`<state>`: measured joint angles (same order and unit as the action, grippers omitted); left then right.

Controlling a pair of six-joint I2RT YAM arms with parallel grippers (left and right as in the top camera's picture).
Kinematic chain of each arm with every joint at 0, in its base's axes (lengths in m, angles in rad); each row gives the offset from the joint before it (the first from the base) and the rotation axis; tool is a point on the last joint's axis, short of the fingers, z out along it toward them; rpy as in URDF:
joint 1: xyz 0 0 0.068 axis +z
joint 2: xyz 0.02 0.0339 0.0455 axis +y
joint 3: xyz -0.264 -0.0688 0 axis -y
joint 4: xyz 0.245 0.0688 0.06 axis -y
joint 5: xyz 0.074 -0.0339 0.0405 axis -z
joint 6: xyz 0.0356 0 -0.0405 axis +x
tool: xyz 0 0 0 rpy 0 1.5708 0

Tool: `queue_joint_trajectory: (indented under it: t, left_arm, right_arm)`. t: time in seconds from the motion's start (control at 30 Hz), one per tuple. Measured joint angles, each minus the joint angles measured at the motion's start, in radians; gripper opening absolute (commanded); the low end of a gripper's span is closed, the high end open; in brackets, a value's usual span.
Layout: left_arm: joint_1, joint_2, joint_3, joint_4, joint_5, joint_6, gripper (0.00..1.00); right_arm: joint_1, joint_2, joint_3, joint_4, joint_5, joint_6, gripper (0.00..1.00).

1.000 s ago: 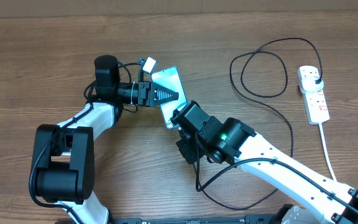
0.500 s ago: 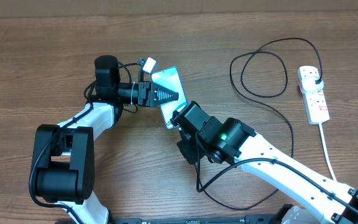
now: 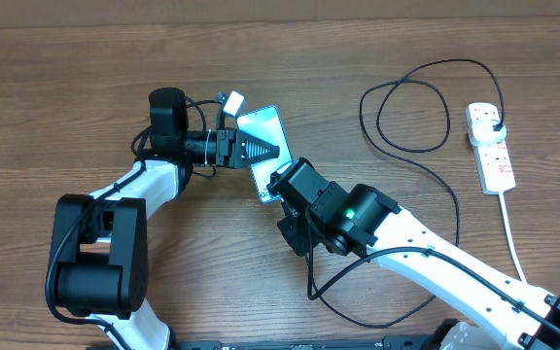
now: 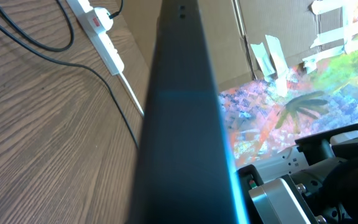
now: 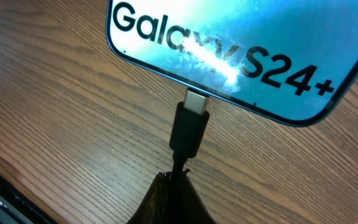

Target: Plug charger to phone and switch on socket

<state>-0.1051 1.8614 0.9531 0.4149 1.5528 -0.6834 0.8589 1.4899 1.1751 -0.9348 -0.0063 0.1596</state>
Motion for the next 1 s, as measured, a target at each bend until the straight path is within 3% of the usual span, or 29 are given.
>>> queue_joint_trajectory:
  t: [1.0]
  left_arm:
    - [0.000, 0.000, 0.000, 0.000, 0.000, -0.045, 0.04]
  right_arm:
    - [0.000, 0.000, 0.000, 0.006, 0.006, 0.001, 0.04]
